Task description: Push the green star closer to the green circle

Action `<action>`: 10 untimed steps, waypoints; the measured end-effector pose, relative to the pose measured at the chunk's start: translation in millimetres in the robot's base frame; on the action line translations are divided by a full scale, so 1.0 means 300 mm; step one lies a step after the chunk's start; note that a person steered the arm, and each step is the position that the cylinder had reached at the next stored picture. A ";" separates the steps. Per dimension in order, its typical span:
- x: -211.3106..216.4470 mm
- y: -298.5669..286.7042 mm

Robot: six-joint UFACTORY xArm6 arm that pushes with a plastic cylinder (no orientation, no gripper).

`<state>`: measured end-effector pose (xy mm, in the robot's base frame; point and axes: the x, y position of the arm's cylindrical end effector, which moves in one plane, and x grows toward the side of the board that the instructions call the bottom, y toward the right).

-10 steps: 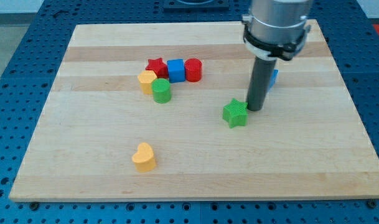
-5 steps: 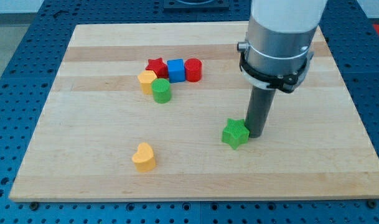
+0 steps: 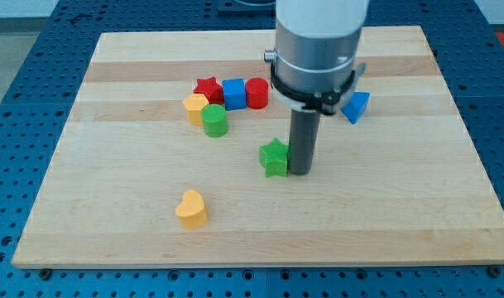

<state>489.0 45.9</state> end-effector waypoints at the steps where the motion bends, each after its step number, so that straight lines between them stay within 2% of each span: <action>1: 0.007 -0.005; 2: 0.120 -0.006; 3: 0.148 -0.029; 5: -0.025 -0.059; 6: -0.068 -0.095; 10: -0.056 -0.213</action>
<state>472.2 -17.9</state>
